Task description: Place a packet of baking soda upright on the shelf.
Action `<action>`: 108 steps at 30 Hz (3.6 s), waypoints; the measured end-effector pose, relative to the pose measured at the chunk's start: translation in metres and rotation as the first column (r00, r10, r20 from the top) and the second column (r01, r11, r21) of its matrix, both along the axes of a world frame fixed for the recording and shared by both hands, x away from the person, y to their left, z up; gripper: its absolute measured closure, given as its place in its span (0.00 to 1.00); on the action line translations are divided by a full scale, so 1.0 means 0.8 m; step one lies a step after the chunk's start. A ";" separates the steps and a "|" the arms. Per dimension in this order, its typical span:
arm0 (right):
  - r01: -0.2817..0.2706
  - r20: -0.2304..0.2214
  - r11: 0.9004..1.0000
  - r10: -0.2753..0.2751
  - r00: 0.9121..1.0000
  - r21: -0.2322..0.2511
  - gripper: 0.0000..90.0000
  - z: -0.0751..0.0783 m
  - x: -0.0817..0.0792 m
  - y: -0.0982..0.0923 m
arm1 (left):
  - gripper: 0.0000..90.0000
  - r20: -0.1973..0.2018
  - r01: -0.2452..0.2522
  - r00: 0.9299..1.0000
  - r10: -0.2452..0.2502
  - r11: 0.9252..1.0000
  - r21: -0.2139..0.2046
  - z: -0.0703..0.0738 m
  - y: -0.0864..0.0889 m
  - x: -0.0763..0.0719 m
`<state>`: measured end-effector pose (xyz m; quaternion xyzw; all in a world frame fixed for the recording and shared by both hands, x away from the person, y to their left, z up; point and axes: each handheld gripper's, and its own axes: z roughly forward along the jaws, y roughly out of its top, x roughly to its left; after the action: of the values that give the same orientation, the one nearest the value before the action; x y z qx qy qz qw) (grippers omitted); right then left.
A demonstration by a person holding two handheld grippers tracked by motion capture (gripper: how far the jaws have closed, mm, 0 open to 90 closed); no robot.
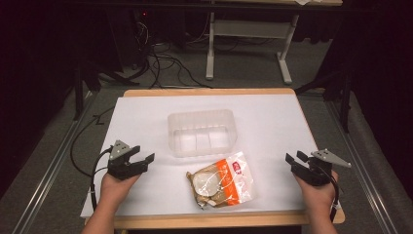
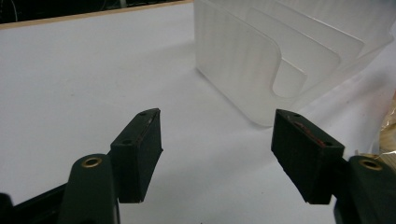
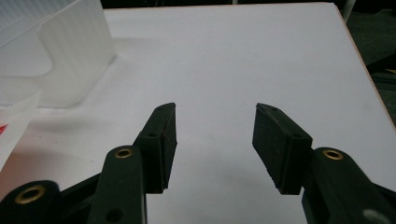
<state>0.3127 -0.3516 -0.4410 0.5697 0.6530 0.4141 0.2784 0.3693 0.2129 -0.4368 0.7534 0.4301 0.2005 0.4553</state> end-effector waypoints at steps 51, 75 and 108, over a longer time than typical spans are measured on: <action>-0.303 -0.042 0.951 0.306 0.951 0.064 0.33 0.005 -0.017 0.125 | 0.37 -0.004 0.015 1.000 -0.015 1.000 0.019 0.001 0.001 0.004; -0.383 -0.145 0.912 0.403 0.904 0.150 0.45 -0.015 -0.015 0.150 | 0.37 -0.005 0.015 1.000 -0.015 0.999 0.032 0.001 0.001 0.004; -0.455 0.146 0.890 0.446 0.883 0.037 1.00 0.058 -0.050 0.158 | 0.37 -0.006 0.020 1.000 -0.020 0.999 0.050 0.000 0.000 0.003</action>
<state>0.2726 -0.2252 -0.3946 0.3829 0.7323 0.5274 0.1975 0.3715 0.2128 -0.4368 0.7692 0.4188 0.2046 0.4371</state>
